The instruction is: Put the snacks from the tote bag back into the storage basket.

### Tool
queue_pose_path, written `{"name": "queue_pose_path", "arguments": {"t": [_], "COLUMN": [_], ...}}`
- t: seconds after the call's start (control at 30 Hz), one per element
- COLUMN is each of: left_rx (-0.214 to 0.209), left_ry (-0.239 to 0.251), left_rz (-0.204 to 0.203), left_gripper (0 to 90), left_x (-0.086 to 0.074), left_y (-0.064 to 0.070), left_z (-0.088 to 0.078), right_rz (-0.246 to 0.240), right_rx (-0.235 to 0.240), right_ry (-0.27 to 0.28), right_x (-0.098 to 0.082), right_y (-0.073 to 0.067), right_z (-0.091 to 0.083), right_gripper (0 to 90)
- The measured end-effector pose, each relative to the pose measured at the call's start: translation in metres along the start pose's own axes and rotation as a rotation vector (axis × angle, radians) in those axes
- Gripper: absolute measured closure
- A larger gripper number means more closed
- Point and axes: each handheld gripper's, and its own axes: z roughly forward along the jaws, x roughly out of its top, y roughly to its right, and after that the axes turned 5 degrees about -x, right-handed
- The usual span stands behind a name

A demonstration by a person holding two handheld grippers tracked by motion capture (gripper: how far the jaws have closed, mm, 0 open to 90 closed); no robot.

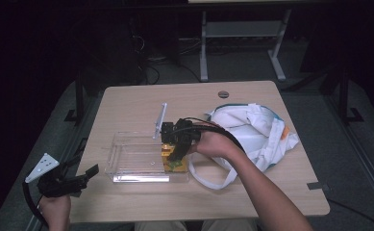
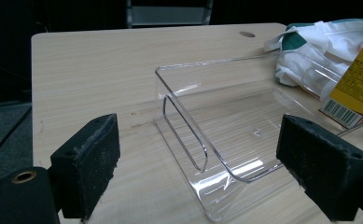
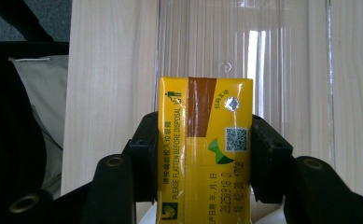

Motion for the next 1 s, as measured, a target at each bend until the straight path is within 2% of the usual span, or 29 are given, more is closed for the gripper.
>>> {"name": "queue_pose_path", "arguments": {"t": [1.0], "left_rx": [0.009], "left_ry": [-0.001], "left_rz": [-0.004], "left_gripper": [13.0], "left_x": [0.000], "left_y": [0.000], "left_z": [0.000], "right_rz": [0.024], "right_rx": [0.020], "right_ry": [-0.028], "right_x": [-0.014], "right_y": [-0.002], "right_z": [0.025], "right_gripper": [51.8]}}
